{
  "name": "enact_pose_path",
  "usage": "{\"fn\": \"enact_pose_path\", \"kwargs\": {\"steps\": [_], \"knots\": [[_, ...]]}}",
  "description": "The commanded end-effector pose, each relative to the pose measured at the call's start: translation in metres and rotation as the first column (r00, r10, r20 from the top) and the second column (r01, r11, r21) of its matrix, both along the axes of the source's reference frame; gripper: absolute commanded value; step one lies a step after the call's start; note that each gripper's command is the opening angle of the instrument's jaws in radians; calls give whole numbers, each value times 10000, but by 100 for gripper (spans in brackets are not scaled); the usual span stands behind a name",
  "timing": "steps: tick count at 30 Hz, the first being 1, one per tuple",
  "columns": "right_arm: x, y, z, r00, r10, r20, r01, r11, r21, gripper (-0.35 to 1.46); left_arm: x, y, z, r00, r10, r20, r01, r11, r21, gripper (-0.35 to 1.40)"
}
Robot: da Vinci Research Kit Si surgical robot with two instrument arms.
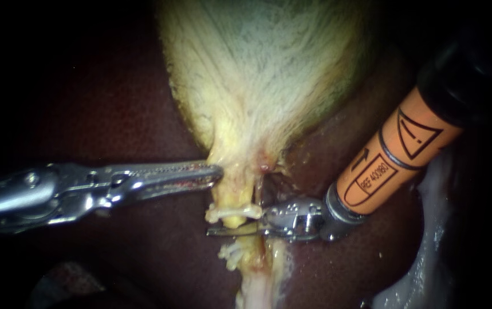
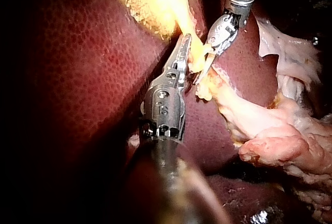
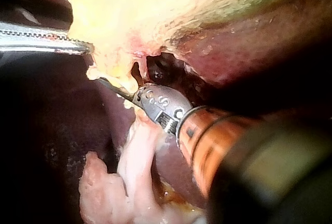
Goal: Go back from the cut left tube
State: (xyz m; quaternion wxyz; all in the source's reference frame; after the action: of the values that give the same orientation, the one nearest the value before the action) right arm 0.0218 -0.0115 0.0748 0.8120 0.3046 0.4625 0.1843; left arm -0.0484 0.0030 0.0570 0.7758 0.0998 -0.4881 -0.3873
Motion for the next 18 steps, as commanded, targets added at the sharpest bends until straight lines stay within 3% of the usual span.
{"fn": "enact_pose_path", "kwargs": {"steps": [1,5,6,11,18], "knots": [[0,0,0,10000,-3,-3,3,10000,1,-35,0,0,0,10000,-2,-1,2,10000,-1,0],[0,-2,-2,10000,62,62,-64,9996,283,-35,0,0,0,10000,-4,-2,4,10000,-1,0],[1,-2,-3,9999,83,87,-86,9992,399,-18,0,0,0,10000,-4,-2,4,10000,-1,0],[2,-5,-6,10000,-18,45,15,9983,591,32,0,0,0,10000,-3,-1,3,10000,-1,0],[2,-5,-6,10000,-20,43,18,9983,591,69,0,0,0,10000,-4,-2,4,10000,-2,0]]}}
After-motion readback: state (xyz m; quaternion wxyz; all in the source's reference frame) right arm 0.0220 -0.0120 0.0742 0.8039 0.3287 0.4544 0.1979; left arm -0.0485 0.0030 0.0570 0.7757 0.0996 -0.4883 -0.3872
